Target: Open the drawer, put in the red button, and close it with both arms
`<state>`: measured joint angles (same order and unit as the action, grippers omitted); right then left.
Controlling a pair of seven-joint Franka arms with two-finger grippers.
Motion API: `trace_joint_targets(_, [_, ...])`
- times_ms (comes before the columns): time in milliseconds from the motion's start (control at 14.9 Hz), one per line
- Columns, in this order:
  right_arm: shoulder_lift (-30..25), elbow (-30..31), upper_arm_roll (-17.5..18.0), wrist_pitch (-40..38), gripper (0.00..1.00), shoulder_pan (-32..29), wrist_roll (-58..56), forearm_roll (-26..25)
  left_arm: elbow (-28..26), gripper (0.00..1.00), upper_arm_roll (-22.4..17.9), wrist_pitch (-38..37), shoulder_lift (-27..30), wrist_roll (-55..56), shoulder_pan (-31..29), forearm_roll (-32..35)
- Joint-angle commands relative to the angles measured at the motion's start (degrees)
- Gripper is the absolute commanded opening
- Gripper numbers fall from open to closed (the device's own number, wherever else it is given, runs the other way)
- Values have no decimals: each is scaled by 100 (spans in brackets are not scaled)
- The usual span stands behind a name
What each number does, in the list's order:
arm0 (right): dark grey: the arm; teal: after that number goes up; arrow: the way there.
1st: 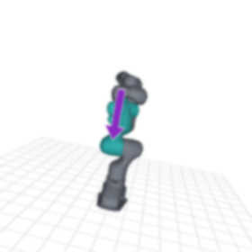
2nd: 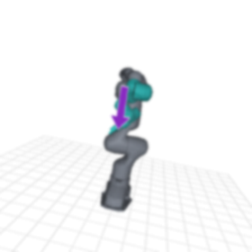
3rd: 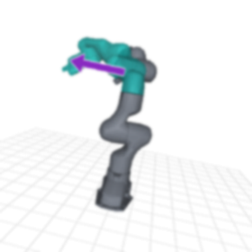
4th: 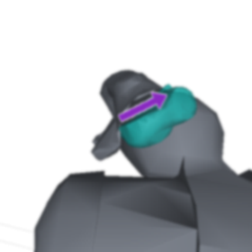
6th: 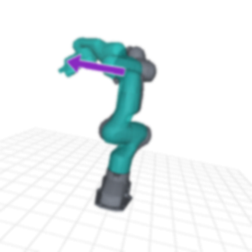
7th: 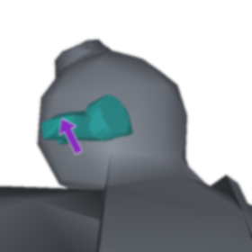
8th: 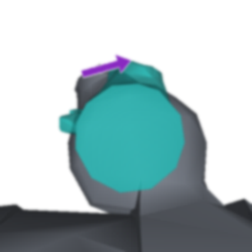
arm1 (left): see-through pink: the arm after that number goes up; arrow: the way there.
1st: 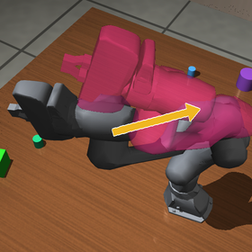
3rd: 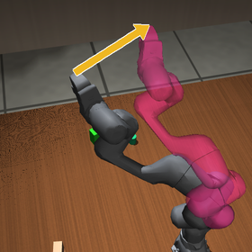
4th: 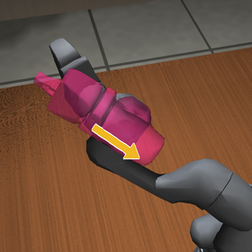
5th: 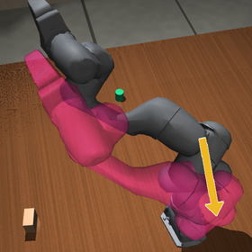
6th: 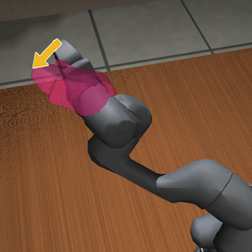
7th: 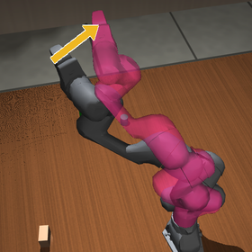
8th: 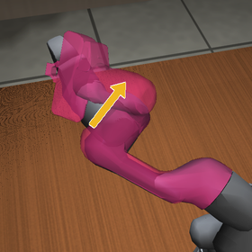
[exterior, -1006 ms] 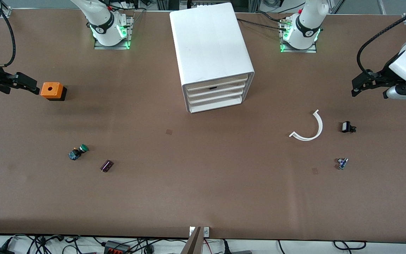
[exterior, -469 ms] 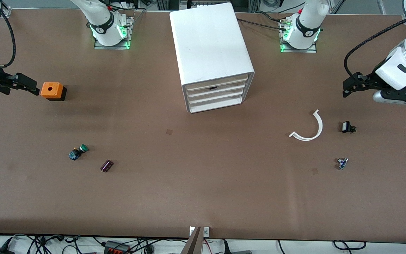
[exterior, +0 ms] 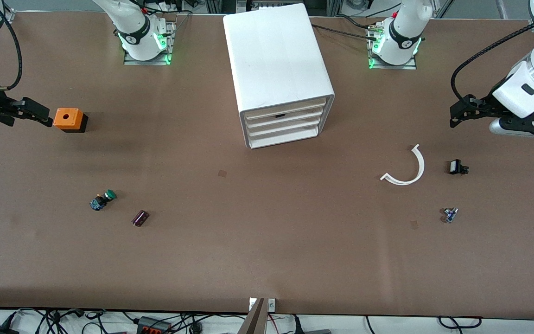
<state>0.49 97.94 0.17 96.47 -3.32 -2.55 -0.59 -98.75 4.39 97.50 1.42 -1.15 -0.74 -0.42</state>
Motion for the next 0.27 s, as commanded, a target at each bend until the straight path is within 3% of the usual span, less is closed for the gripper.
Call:
trace_joint_targets(0, [-32,59,9,135,100,16,0,-45,207,100,9,-152,-81,0,21,-20])
trace_joint_targets(201, [-23,59,9,206,100,16,0,-55,207,100,9,-152,-81,-8,21,-29])
